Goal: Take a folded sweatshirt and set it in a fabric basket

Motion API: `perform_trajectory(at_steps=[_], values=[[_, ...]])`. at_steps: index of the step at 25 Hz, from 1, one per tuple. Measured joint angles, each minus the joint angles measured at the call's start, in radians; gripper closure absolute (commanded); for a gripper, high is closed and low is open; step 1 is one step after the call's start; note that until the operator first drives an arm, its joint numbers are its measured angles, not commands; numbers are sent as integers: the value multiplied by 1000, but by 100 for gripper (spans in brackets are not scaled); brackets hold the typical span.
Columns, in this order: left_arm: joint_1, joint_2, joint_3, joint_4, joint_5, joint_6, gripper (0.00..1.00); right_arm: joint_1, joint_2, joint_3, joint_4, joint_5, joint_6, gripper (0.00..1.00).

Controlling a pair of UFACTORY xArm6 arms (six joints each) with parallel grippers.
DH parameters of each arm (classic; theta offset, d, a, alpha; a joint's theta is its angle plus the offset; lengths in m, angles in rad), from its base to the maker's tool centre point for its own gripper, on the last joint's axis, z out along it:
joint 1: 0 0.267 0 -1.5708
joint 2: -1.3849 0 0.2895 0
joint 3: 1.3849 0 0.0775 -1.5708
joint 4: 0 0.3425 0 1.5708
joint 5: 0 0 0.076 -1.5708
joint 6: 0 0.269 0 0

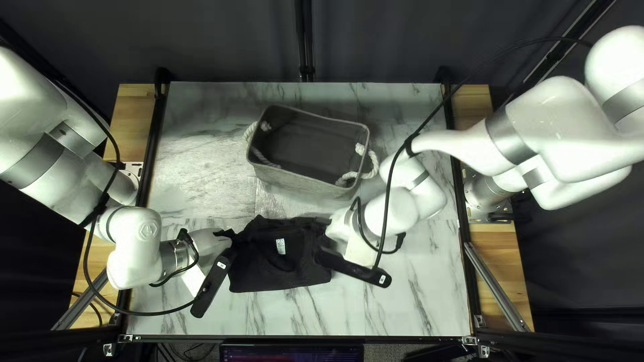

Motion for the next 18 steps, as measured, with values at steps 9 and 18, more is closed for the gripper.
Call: perform_trajectory(at_steps=[9,18], values=[[-3,-5,0,6,2,-2,100,-83,120,-51,-264,-104,96,0],[-3,-12,8,17,0,-14,100,-113,223,-131,-319,-115,133,0]])
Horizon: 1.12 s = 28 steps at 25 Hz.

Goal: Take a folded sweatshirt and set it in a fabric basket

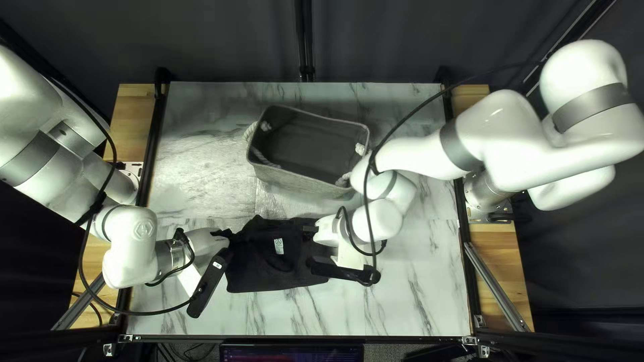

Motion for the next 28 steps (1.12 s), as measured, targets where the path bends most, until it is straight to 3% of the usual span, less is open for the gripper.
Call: perform_trajectory(at_steps=[11,12,13,14,19,28], values=[[2,4,-1,6,-3,-5,100,-8,38,-28,-17,-3,13,0],[3,5,-1,6,-4,-5,100,-9,39,-29,-23,-4,18,7],[4,5,-1,6,-5,-4,100,-10,40,-30,-30,-4,25,96],[6,4,-1,6,-6,-2,100,-10,41,-31,-40,-4,36,100],[10,2,-3,7,-9,6,100,-6,54,-43,-77,0,75,100],[13,-7,1,7,-14,15,100,13,33,-38,-28,16,36,100]])
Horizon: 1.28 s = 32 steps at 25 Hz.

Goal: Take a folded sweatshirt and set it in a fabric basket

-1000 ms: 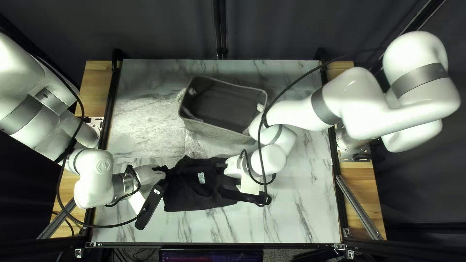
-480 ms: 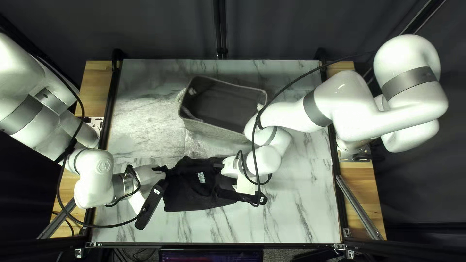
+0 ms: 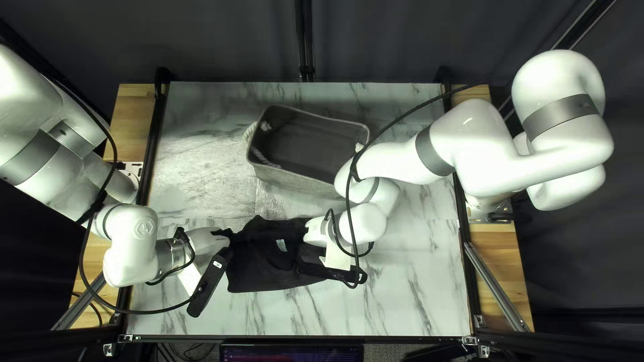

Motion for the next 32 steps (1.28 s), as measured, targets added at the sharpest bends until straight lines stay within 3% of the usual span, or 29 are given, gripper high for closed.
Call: perform_trajectory(at_steps=[4,10,14,19,26,32], values=[[13,-20,-4,-16,0,49,100,16,-61,43,61,16,-43,100],[84,-115,20,-24,-37,177,100,85,-208,99,306,138,-199,100],[185,-170,46,0,-101,269,100,97,-316,131,379,216,-259,100],[345,-247,63,-30,-195,492,100,87,-443,154,414,313,-311,100],[571,-400,89,-277,-288,1002,100,24,-592,200,430,385,-385,100],[748,-483,121,-532,-383,1393,100,-89,-738,285,476,392,-507,100]])
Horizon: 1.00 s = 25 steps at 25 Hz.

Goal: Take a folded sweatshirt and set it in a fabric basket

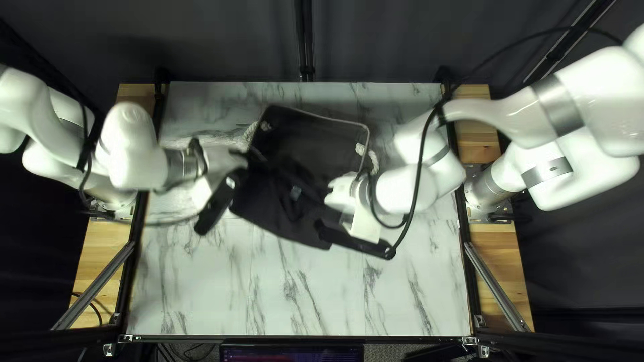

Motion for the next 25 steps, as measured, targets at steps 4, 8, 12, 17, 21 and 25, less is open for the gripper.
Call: perform_trajectory(at_steps=[4,8,12,17,21,25], values=[[88,4,11,-186,-67,247,100,-88,-68,33,71,0,-119,100],[153,59,11,-429,-143,529,100,-193,-100,41,148,-12,-242,100],[181,135,-2,-666,-208,774,100,-271,-86,45,198,-50,-321,100],[174,210,-8,-896,-278,986,100,-325,-43,72,215,-132,-350,100],[147,251,-14,-1101,-311,1160,100,-350,-27,112,212,-196,-350,100],[108,291,-31,-1326,-336,1352,100,-362,-27,143,207,-233,-340,100]])
